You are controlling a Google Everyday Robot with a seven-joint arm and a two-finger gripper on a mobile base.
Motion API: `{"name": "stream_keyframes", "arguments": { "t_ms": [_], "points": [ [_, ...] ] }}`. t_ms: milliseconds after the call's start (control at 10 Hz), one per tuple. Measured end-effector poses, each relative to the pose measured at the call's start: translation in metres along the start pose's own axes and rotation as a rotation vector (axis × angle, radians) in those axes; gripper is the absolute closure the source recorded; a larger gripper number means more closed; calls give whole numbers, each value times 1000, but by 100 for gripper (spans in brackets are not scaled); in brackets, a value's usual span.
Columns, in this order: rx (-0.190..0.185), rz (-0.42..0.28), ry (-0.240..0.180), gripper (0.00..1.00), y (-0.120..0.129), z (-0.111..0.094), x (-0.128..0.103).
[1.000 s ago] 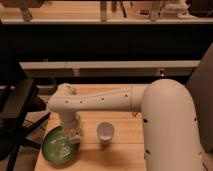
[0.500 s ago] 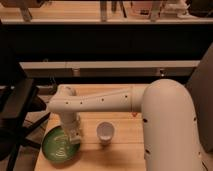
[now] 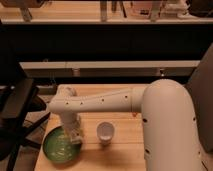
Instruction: Place the bottle in the ceramic bowl
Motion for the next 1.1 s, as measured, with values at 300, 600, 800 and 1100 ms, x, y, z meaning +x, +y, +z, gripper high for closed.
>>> {"name": "stream_keyframes", "arguments": {
  "t_ms": [300,600,800,1100],
  "points": [
    [-2,-3,1,60,2,2,1],
    [-4,-6,1,60,3,3,2],
    [-6,-9,1,60,4,4,2],
    [-8,-13,2,60,5,5,3]
  ]
}}
